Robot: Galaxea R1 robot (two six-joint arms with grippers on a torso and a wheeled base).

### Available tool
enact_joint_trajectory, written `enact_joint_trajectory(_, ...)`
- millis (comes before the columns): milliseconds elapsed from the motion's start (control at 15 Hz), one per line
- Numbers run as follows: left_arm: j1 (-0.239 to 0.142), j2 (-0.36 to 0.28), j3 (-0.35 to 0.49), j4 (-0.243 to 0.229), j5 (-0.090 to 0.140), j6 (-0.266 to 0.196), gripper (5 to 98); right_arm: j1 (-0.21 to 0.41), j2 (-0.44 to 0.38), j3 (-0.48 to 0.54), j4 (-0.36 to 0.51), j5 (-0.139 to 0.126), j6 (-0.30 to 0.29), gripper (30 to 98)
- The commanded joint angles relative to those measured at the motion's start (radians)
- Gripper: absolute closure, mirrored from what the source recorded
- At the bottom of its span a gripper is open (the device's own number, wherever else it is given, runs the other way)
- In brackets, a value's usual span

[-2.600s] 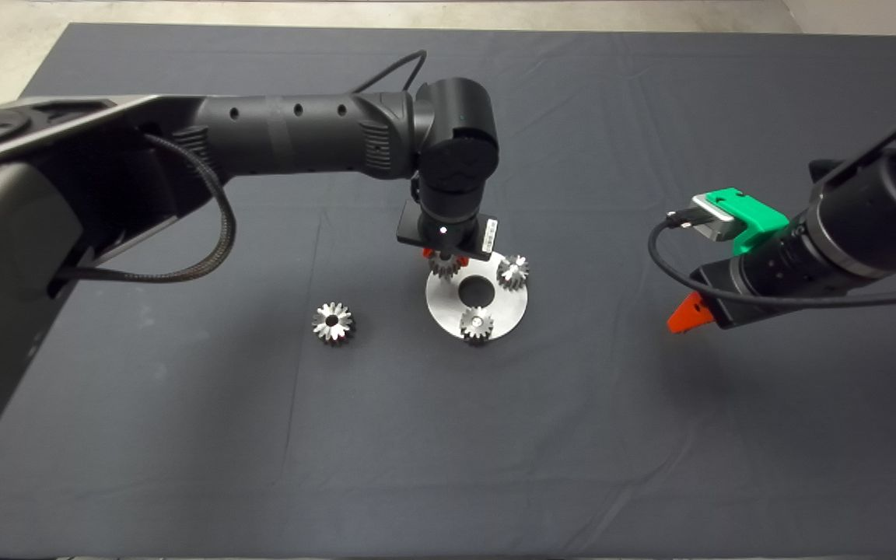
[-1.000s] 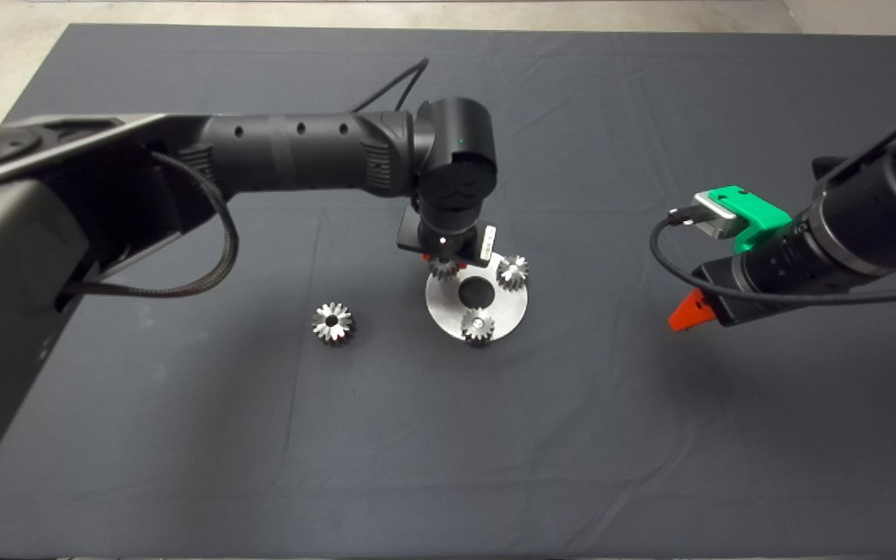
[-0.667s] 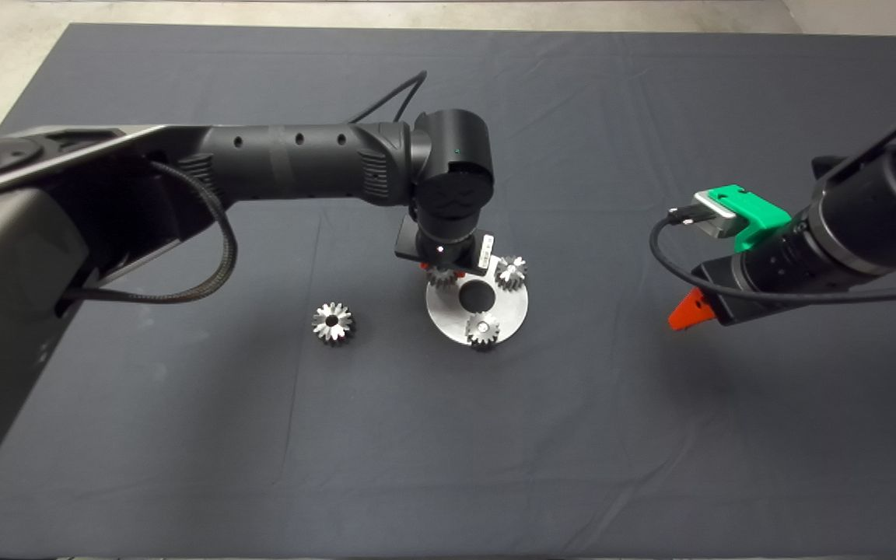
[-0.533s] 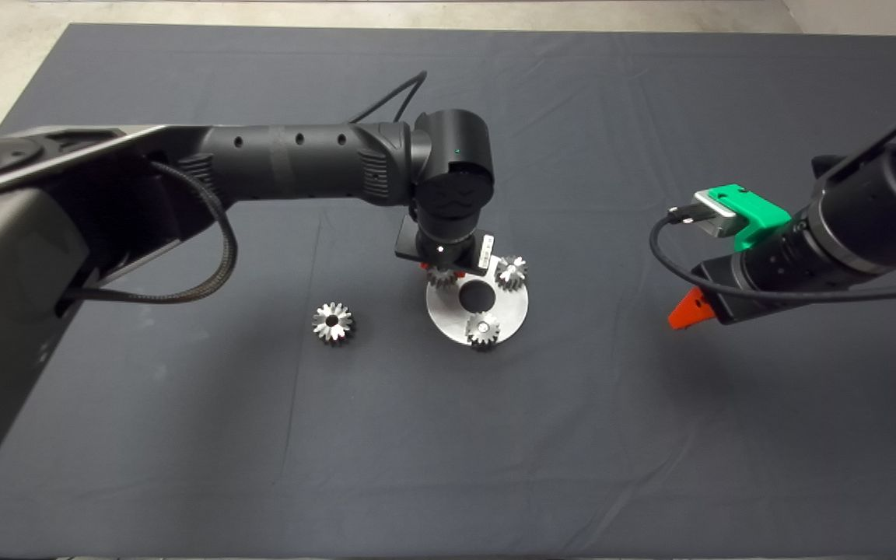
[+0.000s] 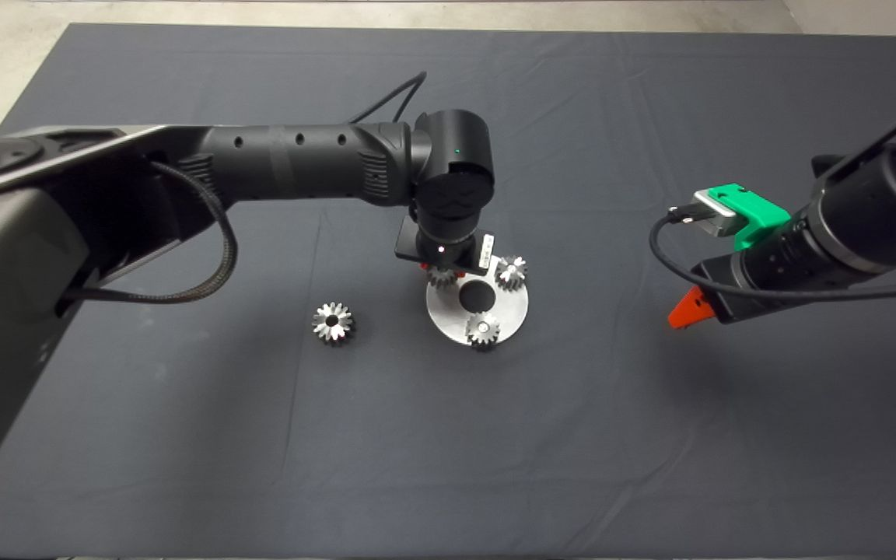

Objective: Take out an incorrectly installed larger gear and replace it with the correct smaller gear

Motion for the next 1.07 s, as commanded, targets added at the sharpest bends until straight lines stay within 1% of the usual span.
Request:
enact_joint_trajectory(0, -0.019, 0.006, 0.03, -0.015, 0.051, -0.001, 71.5, 0.031, 0.004, -0.003, 0.023, -0.098, -0.005, 64.9)
enact_joint_trajectory(267, -0.017, 0.011, 0.035, -0.015, 0.051, -0.001, 68.1, 0.032, 0.004, -0.006, 0.023, -0.098, -0.005, 64.9)
enact_joint_trajectory(333, -0.017, 0.009, 0.035, -0.015, 0.051, -0.001, 65.4, 0.034, 0.004, -0.006, 0.023, -0.098, -0.005, 64.9)
enact_joint_trajectory(533, -0.017, 0.008, 0.035, -0.015, 0.056, -0.001, 63.0, 0.034, 0.004, -0.006, 0.023, -0.098, -0.005, 64.9)
enact_joint_trajectory(600, -0.017, 0.005, 0.034, -0.017, 0.056, -0.001, 59.2, 0.034, 0.004, -0.006, 0.022, -0.098, -0.005, 64.9)
enact_joint_trajectory(867, -0.023, 0.002, 0.035, -0.017, 0.059, -0.001, 54.2, 0.037, 0.003, -0.006, 0.022, -0.098, -0.005, 64.9)
enact_joint_trajectory(933, -0.023, -0.001, 0.035, -0.017, 0.063, -0.001, 51.2, 0.037, 0.003, -0.007, 0.021, -0.098, -0.005, 64.9)
enact_joint_trajectory(1000, -0.025, -0.013, 0.036, -0.017, 0.081, -0.001, 49.2, 0.038, 0.003, -0.006, 0.021, -0.098, -0.005, 64.9)
